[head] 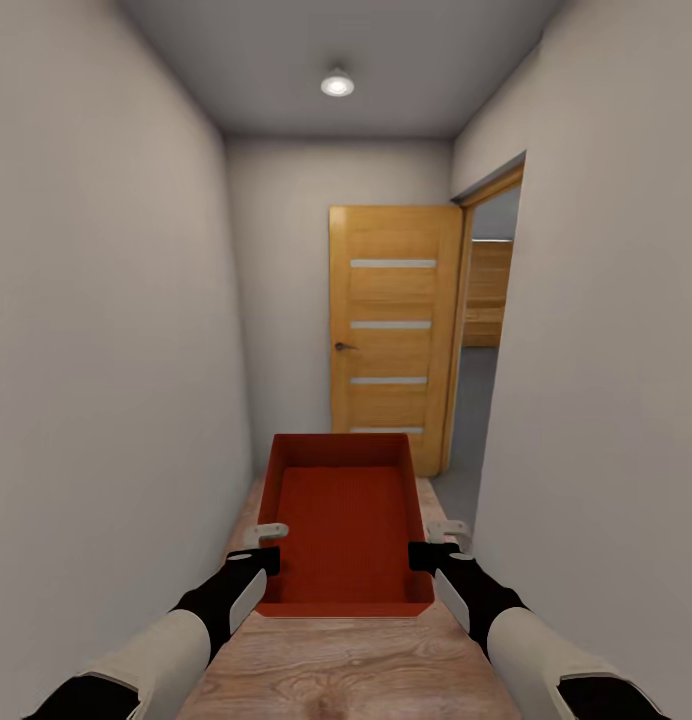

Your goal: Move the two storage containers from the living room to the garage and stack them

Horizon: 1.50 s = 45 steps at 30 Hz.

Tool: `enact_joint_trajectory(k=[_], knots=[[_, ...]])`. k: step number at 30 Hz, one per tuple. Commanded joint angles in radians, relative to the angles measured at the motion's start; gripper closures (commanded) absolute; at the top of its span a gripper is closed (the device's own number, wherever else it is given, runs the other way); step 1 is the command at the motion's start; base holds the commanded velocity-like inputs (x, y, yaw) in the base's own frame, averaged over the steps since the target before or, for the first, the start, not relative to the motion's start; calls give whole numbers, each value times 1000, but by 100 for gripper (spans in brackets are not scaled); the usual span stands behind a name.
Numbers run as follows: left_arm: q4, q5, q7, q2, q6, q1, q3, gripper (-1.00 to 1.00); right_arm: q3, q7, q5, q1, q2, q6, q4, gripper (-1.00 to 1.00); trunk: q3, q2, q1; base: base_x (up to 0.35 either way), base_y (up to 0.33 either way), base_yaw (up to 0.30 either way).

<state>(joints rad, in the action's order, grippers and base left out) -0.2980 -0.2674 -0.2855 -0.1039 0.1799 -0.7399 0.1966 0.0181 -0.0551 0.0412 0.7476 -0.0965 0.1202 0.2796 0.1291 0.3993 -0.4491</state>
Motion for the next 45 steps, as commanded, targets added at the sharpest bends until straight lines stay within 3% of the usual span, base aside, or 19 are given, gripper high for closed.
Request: enact_joint_trajectory(k=[1, 45], knots=[[-7, -1, -6, 49, 3, -1, -45, 100, -8, 3, 22, -1, 7, 6, 0, 100, 0, 1, -1, 329, 0, 0], [-7, -1, -7, 49, 1, -1, -45, 100, -9, 3, 22, -1, 8, 6, 0, 100, 0, 1, -1, 329, 0, 0]])
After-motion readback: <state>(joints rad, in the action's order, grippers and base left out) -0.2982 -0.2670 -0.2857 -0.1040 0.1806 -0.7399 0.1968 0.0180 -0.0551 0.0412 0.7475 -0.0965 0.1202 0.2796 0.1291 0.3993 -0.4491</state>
